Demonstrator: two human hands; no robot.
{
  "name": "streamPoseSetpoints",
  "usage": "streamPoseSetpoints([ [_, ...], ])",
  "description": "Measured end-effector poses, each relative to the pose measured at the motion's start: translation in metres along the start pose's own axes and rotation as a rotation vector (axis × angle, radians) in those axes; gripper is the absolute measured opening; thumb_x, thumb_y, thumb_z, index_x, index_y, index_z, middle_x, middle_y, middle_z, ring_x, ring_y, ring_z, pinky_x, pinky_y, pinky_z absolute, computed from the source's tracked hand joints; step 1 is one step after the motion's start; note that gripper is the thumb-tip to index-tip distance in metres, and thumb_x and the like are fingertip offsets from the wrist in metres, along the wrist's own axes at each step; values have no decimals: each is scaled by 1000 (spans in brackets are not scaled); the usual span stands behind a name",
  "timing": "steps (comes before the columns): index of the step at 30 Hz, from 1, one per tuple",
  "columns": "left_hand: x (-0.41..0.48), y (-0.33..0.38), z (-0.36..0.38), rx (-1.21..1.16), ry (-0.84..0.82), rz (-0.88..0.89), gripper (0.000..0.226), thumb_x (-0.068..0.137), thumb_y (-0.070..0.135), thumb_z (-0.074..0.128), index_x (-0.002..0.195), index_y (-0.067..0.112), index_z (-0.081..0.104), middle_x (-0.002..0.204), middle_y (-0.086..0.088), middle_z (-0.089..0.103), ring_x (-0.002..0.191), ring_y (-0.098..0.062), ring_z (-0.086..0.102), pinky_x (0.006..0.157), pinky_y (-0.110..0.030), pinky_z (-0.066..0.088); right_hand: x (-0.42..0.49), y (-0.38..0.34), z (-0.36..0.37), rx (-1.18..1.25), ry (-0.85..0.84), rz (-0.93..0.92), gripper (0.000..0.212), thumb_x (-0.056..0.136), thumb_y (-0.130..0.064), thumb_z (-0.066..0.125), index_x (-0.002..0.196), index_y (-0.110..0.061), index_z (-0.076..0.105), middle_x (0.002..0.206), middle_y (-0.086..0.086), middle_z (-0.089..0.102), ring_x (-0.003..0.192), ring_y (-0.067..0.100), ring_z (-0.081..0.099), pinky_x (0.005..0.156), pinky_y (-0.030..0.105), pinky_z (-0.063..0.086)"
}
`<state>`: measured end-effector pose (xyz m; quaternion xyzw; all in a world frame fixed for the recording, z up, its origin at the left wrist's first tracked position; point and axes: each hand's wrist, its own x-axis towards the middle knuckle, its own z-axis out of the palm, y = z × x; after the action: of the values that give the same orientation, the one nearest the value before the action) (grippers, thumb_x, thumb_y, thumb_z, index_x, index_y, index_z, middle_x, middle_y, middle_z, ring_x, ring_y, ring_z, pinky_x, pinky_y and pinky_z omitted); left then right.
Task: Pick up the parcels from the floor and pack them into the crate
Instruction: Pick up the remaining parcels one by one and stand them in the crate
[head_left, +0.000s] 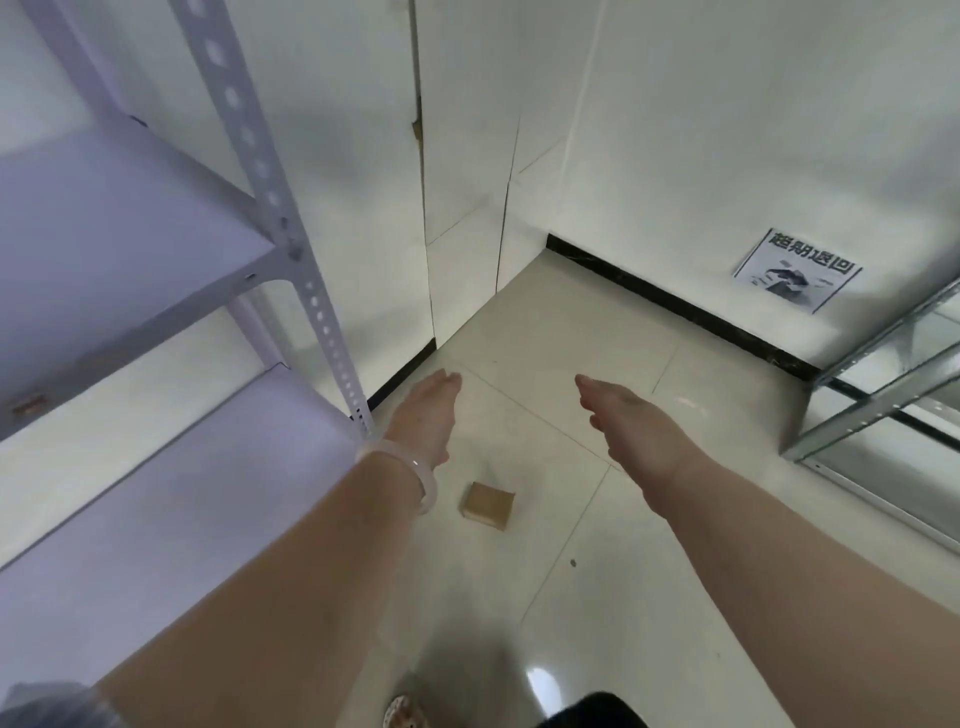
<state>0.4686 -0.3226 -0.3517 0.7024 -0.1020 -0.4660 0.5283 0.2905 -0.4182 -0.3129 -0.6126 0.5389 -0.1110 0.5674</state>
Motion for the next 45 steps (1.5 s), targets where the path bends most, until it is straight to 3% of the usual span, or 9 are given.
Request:
streamPoseSetpoints([
  [7,127,-7,35,-21,68,-127,50,98,36,43,147,26,33,153,-6,36,139,-30,37,105,-51,35,171,18,-16,-139,-94,25,43,94,-46,47,133,-31,53,140,-6,52,128,15,46,107,31,31],
  [13,235,-54,63,-202,360,-335,40,98,36,44,137,32,45,140,-2,49,120,-25,52,96,-49,42,339,55,19,-349,-338,23,38,95,-45,46,129,-32,57,137,-7,54,112,5,46,90,19,26],
  [20,347,-193,64,-310,528,-486,37,97,42,43,134,39,46,138,8,48,117,-16,51,93,-49,44,491,173,91,-660,-510,18,41,94,-48,41,131,-37,51,137,-4,51,127,18,46,89,25,30],
  [24,404,-306,75,-318,525,-562,43,97,46,40,140,42,39,145,14,39,132,-17,41,100,-47,42,541,282,136,-822,-637,34,19,95,-41,37,103,-35,53,106,1,53,102,24,54,81,29,38],
  [28,457,-423,94,-273,558,-582,45,97,38,45,142,35,39,149,5,40,135,-20,40,113,-50,32,575,384,178,-910,-699,28,46,98,-41,38,143,-28,41,149,3,41,135,22,39,110,32,31],
  [33,505,-531,115,-169,458,-751,61,97,45,40,151,24,20,157,-8,26,142,-31,29,116,-50,28,603,477,222,-894,-718,118,49,100,-40,34,148,-29,32,155,4,31,140,23,31,113,31,23],
  [37,518,-563,127,-472,441,-847,51,96,51,38,140,25,40,143,-6,46,128,-30,45,107,-46,38,601,520,237,-821,-744,222,52,99,-48,32,148,-32,30,153,1,34,137,24,36,111,33,29],
  [42,523,-533,119,-396,476,-610,57,88,57,39,137,28,47,136,-8,55,127,-31,50,111,-50,36,592,508,236,-560,-590,157,41,99,-43,37,131,-26,54,119,-5,57,94,7,51,79,13,36],
  [45,522,-479,104,-376,510,-446,62,75,62,36,126,33,54,129,0,59,122,-26,53,109,-49,39,589,463,232,-344,-494,166,43,96,-53,32,131,-35,50,130,-6,52,112,13,52,97,32,42],
])
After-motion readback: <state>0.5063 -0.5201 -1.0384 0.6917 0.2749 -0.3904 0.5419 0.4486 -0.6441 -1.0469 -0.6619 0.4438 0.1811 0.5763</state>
